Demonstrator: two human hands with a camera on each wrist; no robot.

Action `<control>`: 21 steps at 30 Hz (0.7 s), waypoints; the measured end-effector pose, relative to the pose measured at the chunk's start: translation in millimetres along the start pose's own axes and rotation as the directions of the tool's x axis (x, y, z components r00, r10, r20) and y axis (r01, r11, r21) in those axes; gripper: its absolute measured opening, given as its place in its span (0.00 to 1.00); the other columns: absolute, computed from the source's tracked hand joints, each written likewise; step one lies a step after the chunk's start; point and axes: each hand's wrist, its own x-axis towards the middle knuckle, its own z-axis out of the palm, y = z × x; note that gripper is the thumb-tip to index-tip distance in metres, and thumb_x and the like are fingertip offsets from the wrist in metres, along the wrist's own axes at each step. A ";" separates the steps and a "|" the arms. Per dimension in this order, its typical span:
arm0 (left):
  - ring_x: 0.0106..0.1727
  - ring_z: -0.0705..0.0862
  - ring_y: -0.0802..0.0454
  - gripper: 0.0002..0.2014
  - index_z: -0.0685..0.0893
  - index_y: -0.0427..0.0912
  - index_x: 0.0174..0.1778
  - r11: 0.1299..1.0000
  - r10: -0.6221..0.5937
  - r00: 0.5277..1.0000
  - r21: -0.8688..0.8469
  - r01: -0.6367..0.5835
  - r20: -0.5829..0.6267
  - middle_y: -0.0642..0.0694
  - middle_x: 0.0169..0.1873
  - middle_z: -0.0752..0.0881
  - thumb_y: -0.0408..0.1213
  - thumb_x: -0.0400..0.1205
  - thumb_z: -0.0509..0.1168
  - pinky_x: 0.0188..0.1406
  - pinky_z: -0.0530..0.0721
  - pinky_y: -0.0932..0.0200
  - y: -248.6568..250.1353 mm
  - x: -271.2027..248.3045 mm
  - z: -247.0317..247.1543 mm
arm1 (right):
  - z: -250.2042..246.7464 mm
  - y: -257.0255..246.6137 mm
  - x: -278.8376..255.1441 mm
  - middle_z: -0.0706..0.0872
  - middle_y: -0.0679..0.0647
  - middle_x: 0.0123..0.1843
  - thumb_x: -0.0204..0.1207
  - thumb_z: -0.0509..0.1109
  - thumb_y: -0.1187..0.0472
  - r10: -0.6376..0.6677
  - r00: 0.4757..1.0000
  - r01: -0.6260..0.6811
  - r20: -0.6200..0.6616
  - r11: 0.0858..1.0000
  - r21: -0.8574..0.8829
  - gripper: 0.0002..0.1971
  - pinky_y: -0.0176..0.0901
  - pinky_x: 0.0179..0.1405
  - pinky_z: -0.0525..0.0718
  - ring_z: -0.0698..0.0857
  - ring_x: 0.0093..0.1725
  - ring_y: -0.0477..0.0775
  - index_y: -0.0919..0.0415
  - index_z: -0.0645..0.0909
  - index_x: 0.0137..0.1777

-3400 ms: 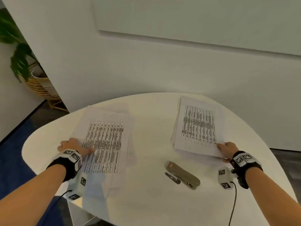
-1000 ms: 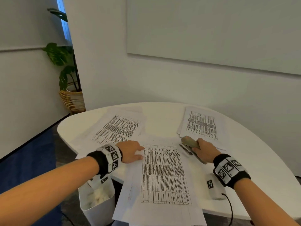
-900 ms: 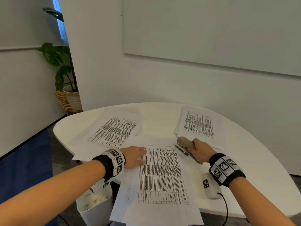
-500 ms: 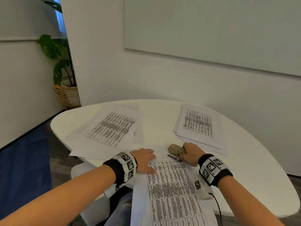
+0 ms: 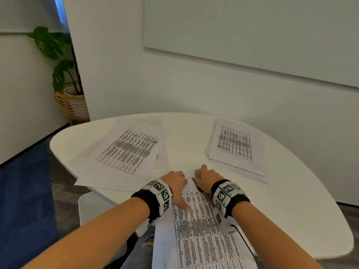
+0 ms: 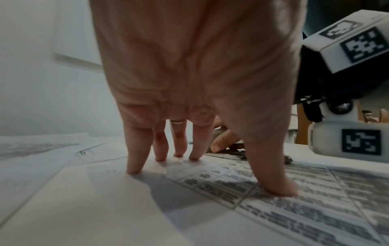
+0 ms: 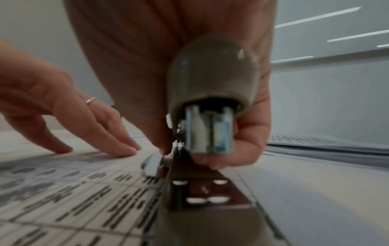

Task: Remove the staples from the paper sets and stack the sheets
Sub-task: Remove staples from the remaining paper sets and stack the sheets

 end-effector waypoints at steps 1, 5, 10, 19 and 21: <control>0.79 0.62 0.40 0.49 0.66 0.37 0.79 1.000 0.005 1.000 -0.001 -0.005 0.001 0.38 0.81 0.59 0.67 0.71 0.68 0.77 0.66 0.44 0.1 -1.0 1.5 | 1.0 0.2 1.0 0.83 0.59 0.57 0.83 0.55 0.51 -0.011 1.000 0.010 -0.007 1.000 -0.029 0.17 0.45 0.43 0.77 0.81 0.46 0.59 0.61 0.66 0.66; 0.79 0.59 0.39 0.48 0.64 0.38 0.80 1.000 -0.002 1.000 -0.012 0.002 0.018 0.38 0.82 0.56 0.65 0.72 0.68 0.76 0.66 0.41 0.8 -1.8 5.3 | -4.1 7.1 8.0 0.82 0.56 0.56 0.82 0.58 0.53 -0.129 0.992 0.130 0.016 0.974 -0.188 0.15 0.50 0.49 0.81 0.82 0.49 0.57 0.54 0.65 0.66; 0.78 0.60 0.38 0.47 0.65 0.37 0.79 1.000 -0.005 1.000 -0.001 0.005 0.003 0.38 0.80 0.58 0.65 0.72 0.68 0.76 0.68 0.42 0.3 2.2 9.3 | 1.8 1.8 7.7 0.82 0.55 0.48 0.84 0.54 0.51 -0.119 0.993 0.109 -0.023 0.962 -0.252 0.15 0.45 0.41 0.77 0.80 0.43 0.57 0.57 0.65 0.65; 0.78 0.61 0.39 0.48 0.66 0.36 0.78 1.000 -0.008 1.000 0.014 0.008 -0.022 0.37 0.79 0.61 0.67 0.71 0.67 0.76 0.67 0.43 -0.8 6.0 17.2 | 18.7 -12.1 5.6 0.83 0.58 0.57 0.84 0.55 0.52 -0.039 0.989 0.022 -0.140 0.992 -0.123 0.15 0.44 0.41 0.72 0.83 0.54 0.61 0.61 0.67 0.64; 0.78 0.60 0.39 0.48 0.65 0.35 0.78 1.000 0.009 1.000 0.026 -0.009 -0.021 0.36 0.80 0.60 0.67 0.72 0.66 0.77 0.65 0.45 -1.2 5.5 16.0 | 12.7 -7.6 7.9 0.81 0.57 0.59 0.84 0.56 0.52 -0.136 0.983 0.108 -0.122 0.971 -0.213 0.16 0.45 0.41 0.73 0.83 0.54 0.60 0.58 0.65 0.67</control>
